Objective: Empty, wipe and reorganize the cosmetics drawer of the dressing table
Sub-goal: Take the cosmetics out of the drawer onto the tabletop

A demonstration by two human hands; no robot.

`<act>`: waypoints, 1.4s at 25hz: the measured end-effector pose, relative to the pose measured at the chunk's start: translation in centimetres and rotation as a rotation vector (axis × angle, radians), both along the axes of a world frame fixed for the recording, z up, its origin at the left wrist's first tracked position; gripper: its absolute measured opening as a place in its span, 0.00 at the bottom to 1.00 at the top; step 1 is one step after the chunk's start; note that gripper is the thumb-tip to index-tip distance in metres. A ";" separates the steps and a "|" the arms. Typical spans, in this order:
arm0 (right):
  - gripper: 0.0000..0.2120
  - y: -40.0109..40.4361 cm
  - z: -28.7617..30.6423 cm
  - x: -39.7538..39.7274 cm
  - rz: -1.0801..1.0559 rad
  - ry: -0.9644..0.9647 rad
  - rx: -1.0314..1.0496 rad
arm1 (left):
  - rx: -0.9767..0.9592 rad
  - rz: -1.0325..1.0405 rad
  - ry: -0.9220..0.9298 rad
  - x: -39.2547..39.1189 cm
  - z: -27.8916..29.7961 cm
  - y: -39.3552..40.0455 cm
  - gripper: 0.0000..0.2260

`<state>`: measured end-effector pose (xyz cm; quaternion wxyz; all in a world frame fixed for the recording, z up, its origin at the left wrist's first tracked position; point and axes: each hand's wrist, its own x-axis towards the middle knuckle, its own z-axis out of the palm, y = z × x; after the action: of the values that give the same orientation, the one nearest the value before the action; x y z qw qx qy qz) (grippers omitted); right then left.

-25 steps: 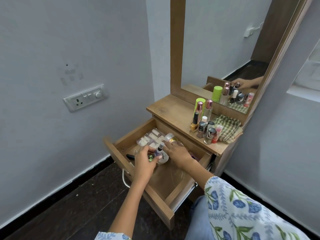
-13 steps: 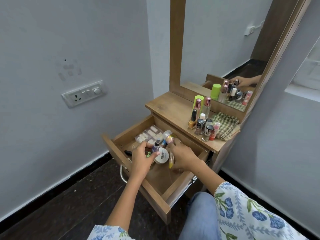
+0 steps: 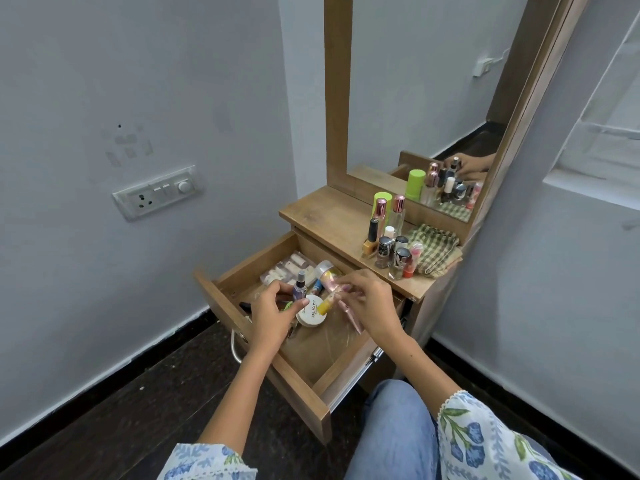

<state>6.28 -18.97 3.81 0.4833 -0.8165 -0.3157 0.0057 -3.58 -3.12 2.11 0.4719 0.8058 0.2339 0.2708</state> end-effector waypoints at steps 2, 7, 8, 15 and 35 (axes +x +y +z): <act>0.16 -0.7 0.5 -0.1 -0.030 -0.023 0.049 | -0.003 0.018 -0.037 0.4 0.7 -0.5 0.10; 0.16 -2.4 1.7 0.3 -0.132 -0.007 0.158 | -0.031 -0.013 -0.116 4.2 2.6 -2.3 0.09; 0.15 -2.6 1.9 0.4 -0.149 -0.011 0.165 | -0.046 -0.031 -0.115 5.1 2.9 -2.7 0.10; 0.12 -3.8 2.5 1.1 -0.193 -0.124 0.163 | -0.085 0.030 -0.172 10.1 2.9 -5.4 0.16; 0.12 -3.8 3.5 2.1 -0.241 -0.187 0.164 | -0.024 -0.033 -0.184 10.1 3.4 -5.5 0.13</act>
<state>8.40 -22.74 7.29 0.5141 -0.8032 -0.2585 -0.1540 6.57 -8.66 5.50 0.5055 0.7755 0.1796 0.3328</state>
